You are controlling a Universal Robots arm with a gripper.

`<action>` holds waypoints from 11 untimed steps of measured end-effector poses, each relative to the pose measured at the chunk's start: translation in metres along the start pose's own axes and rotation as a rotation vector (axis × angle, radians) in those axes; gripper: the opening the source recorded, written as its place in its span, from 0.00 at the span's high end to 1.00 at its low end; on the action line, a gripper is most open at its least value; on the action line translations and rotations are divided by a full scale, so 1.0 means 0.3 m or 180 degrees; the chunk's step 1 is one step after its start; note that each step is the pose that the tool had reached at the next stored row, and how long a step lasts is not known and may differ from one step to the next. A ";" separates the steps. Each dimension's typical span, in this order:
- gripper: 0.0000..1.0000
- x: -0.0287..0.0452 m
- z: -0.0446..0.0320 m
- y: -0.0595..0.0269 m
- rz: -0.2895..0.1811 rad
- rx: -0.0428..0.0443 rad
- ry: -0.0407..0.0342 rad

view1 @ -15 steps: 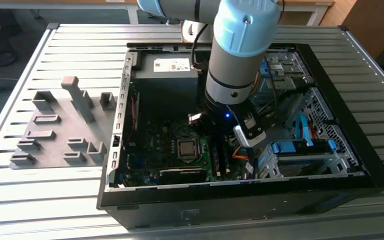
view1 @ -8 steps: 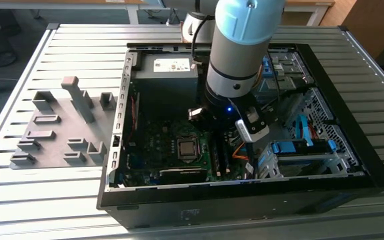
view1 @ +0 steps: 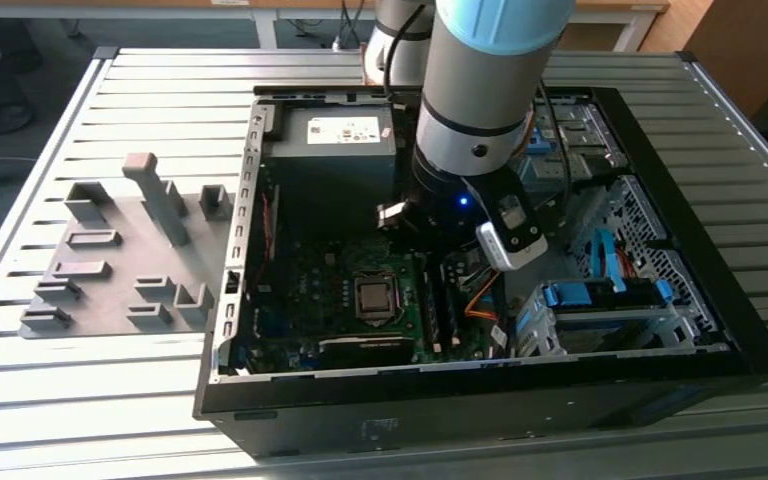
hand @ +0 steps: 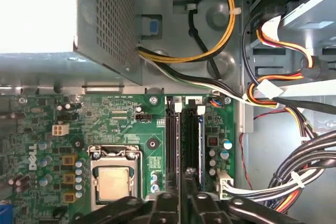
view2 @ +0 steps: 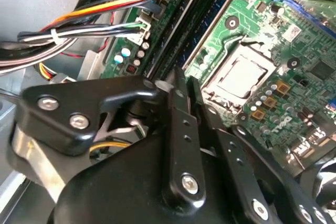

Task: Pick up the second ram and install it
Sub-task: 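Insert the second ram into the second slot, then press down the second ram until it locks into place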

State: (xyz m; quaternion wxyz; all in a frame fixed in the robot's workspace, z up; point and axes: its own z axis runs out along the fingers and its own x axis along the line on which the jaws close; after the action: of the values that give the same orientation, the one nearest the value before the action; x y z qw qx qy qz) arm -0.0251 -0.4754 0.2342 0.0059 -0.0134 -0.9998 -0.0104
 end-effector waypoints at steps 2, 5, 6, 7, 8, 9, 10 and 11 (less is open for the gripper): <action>0.86 0.000 0.000 0.000 0.0000 0.0000 0.0000; 0.89 0.000 0.001 -0.003 0.0000 0.0004 0.0000; 0.89 0.000 0.003 -0.004 0.0000 0.0004 0.0000; 0.89 0.000 0.005 -0.006 0.0000 0.0004 0.0000; 0.89 -0.001 0.011 -0.007 0.0000 0.0003 -0.0001; 0.89 0.000 0.017 -0.008 0.0000 0.0004 -0.0001; 0.89 0.000 0.023 -0.009 0.0000 0.0004 0.0000; 0.89 -0.001 0.027 -0.009 0.0000 0.0004 -0.0001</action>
State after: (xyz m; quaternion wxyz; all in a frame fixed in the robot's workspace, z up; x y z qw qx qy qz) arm -0.0251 -0.4780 0.2260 0.0058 -0.0134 -0.9998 -0.0098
